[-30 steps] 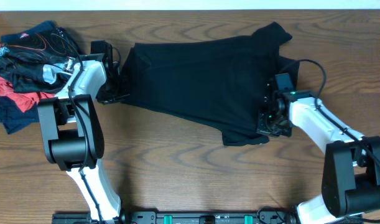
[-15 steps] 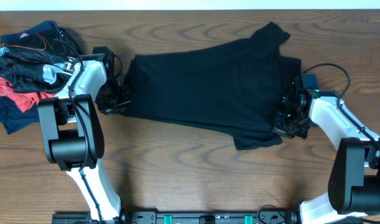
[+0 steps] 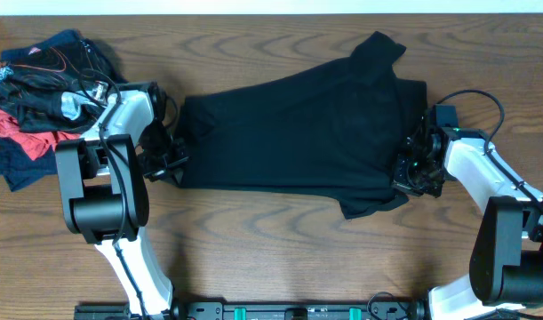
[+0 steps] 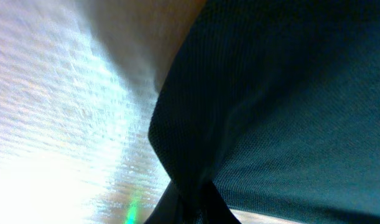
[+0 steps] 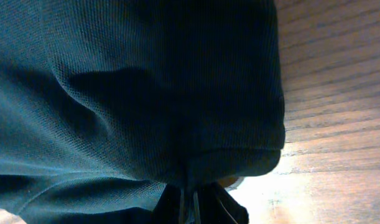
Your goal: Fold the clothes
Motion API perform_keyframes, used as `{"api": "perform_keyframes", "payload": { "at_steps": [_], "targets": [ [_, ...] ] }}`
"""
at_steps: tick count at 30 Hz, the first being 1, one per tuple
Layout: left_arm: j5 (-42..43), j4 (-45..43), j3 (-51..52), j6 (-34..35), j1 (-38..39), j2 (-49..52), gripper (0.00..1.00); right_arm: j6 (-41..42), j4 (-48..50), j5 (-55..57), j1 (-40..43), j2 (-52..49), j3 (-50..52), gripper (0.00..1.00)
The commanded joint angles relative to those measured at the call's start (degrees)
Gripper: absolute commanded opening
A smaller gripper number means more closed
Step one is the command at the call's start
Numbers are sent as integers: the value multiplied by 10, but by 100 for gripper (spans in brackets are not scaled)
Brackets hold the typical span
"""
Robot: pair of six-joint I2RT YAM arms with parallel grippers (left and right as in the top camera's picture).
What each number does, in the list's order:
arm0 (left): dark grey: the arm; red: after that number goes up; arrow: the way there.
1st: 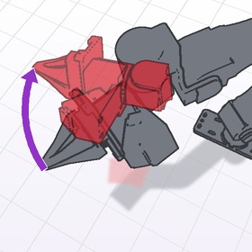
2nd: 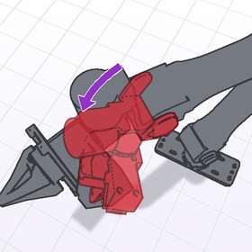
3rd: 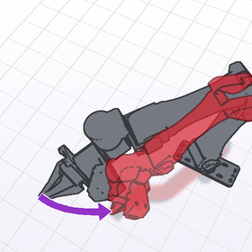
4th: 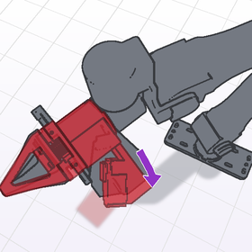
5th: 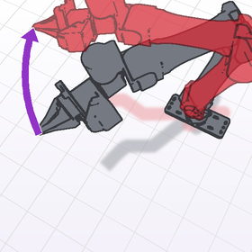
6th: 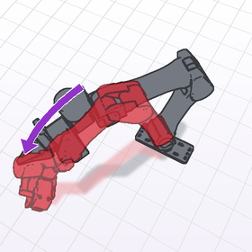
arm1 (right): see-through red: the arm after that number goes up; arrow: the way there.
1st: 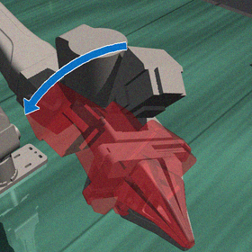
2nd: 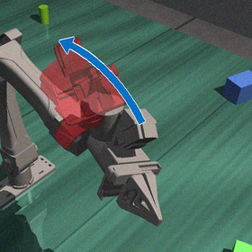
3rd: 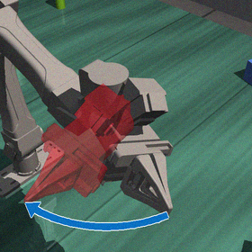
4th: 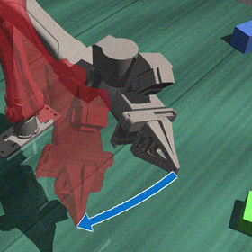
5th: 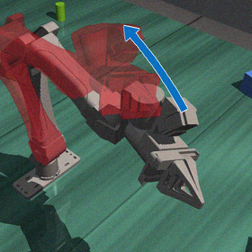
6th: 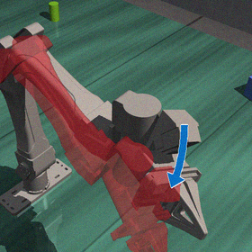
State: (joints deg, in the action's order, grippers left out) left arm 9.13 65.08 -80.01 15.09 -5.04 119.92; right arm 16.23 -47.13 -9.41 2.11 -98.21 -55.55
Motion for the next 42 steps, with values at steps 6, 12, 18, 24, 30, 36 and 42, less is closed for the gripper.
{"api": "perform_keyframes", "payload": {
  "at_steps": [6, 12, 18, 24, 30, 36, 42],
  "targets": [
    [-5, -13, 31, 16, -3, 3, 6, -7, 4, 14, 7, -5, -10, 1],
    [25, -39, 31, 26, -3, 3, 62, -7, 6, 15, 7, -5, -11, 17],
    [25, -38, 31, 28, -3, 3, 34, -7, 4, 15, 7, -5, -13, 49],
    [25, -26, 31, 28, -3, 2, 6, -11, -1, 15, 7, -5, -18, 1],
    [24, 6, 33, 28, 2, 2, 6, -13, -14, 15, 2, -5, -17, 1],
    [24, -26, 57, 31, 9, 0, 6, -2, 1, 14, -12, -5, 14, 1],
    [24, -128, 152, 38, 33, -23, 6, 28, 50, 2, -33, -5, 82, 1]
  ]
}}
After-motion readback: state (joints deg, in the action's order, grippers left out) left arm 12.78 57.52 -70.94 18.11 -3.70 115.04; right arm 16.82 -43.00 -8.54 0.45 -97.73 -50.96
